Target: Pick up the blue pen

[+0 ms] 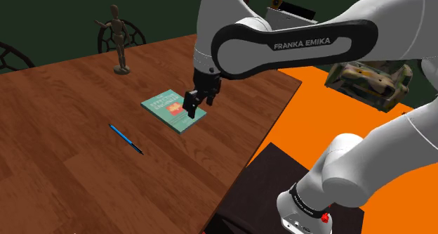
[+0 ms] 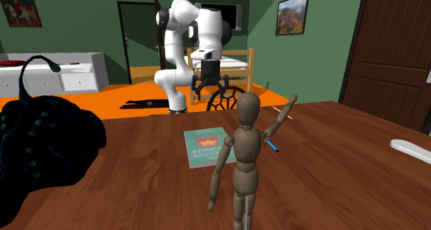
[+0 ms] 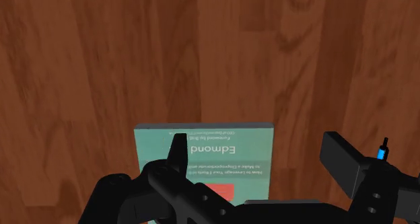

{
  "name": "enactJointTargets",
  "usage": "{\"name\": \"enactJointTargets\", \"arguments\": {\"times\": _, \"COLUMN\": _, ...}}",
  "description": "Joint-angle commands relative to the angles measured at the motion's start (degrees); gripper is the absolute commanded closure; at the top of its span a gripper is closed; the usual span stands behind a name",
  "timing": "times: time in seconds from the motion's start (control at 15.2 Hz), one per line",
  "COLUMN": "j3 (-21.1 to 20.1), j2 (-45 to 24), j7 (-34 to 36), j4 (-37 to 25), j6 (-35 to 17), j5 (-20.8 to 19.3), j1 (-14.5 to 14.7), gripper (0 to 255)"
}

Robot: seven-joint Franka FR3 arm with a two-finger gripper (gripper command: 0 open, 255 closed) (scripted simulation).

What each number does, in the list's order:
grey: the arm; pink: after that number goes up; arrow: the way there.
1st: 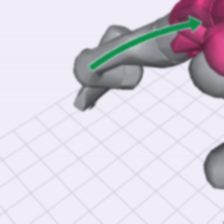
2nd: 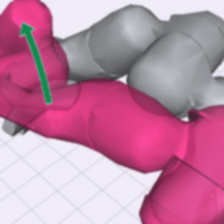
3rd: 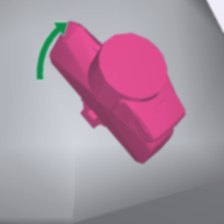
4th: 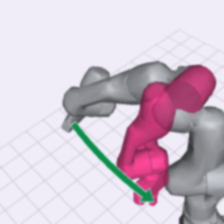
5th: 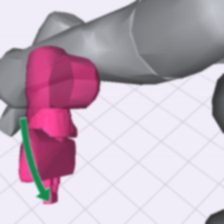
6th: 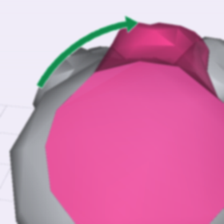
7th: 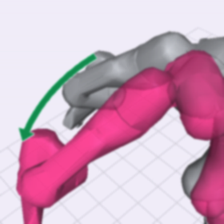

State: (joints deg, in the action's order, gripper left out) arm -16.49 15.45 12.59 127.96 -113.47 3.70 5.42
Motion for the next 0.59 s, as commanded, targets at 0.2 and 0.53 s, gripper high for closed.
{"name": "enactJointTargets", "arguments": {"times": 0.2, "j3": -3.1, "j2": -10.2, "j7": 5.2, "j4": -7.3, "j6": -3.9, "j5": -2.6, "j1": 0.8, "gripper": 0}}
{"name": "enactJointTargets", "arguments": {"times": 0.53, "j3": -5.1, "j2": -20.8, "j7": 10.6, "j4": -16.5, "j6": -5.7, "j5": -6.8, "j1": 2.5, "gripper": 0}}
